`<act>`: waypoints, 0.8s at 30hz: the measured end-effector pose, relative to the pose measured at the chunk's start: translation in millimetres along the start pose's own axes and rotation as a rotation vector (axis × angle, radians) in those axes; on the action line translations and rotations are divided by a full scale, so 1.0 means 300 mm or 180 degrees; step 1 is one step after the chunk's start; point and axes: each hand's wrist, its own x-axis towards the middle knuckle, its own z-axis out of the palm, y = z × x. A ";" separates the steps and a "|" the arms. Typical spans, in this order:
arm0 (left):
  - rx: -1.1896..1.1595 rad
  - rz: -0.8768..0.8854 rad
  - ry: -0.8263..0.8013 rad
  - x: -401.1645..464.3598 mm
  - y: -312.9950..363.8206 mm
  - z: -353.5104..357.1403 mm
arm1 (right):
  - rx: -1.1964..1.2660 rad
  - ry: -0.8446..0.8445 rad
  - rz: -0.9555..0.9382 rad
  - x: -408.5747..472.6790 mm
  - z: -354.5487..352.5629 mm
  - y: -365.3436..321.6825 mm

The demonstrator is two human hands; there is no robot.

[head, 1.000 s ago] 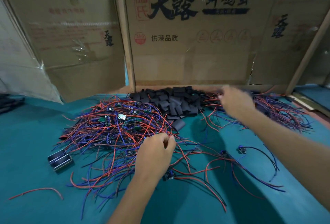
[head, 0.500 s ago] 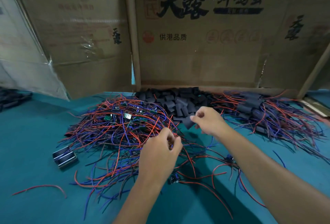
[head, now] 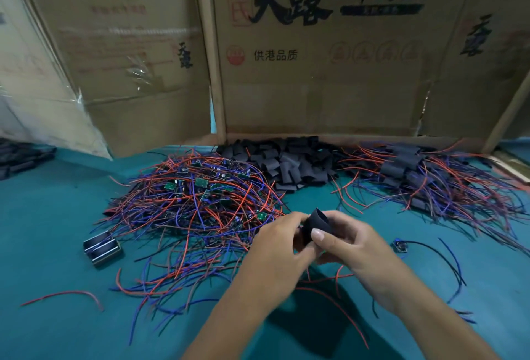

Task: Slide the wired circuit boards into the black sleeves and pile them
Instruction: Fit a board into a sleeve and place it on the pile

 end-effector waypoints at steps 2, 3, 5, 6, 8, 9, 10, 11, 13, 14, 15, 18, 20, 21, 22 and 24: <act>-0.0029 0.0144 -0.0076 0.005 -0.005 -0.001 | 0.0342 -0.0134 0.0049 -0.002 0.001 0.011; -0.0045 0.0204 -0.0075 0.005 -0.003 0.004 | 0.0516 -0.0077 0.0034 -0.001 0.000 0.018; -0.0066 0.0247 -0.0069 -0.001 0.014 0.016 | 0.0720 0.0063 -0.0042 0.009 0.001 0.024; -0.0084 0.0239 -0.0084 -0.004 0.024 0.019 | 0.0772 0.0116 -0.0066 0.014 0.003 0.026; -0.0168 0.0204 -0.0097 0.001 0.027 -0.009 | 0.0857 0.0247 -0.0046 0.020 0.004 0.030; -0.0127 0.0201 -0.0033 0.014 0.018 -0.047 | 0.0908 0.0327 -0.0006 0.023 0.001 0.033; 0.0039 0.0220 0.0039 0.034 -0.001 -0.096 | 0.0959 0.0395 0.0046 0.024 -0.005 0.037; 0.0380 0.0215 0.0106 0.066 -0.031 -0.158 | 0.0973 0.0441 0.0105 0.024 -0.011 0.041; 0.1357 0.0022 0.0168 0.153 -0.115 -0.304 | 0.0957 0.0485 0.0188 0.028 -0.014 0.040; 0.1868 -0.0135 0.0098 0.197 -0.158 -0.374 | 0.0989 0.0514 0.0211 0.031 -0.012 0.036; 0.2314 -0.0277 -0.0043 0.234 -0.199 -0.432 | 0.1036 0.0558 0.0239 0.033 -0.007 0.033; 0.3199 -0.0367 -0.0548 0.278 -0.291 -0.499 | 0.0901 0.0778 0.0449 0.037 -0.001 0.036; 0.3532 -0.0221 -0.0742 0.271 -0.336 -0.493 | 0.0781 0.0834 0.0658 0.035 -0.004 0.038; 0.3656 -0.0099 -0.0771 0.267 -0.349 -0.487 | 0.0779 0.0814 0.0773 0.033 -0.007 0.037; 0.3740 0.0013 -0.0760 0.266 -0.361 -0.485 | 0.0811 0.0789 0.0890 0.030 -0.011 0.037; 0.3828 0.0151 -0.0720 0.272 -0.369 -0.493 | 0.0909 0.0755 0.1058 0.025 -0.014 0.039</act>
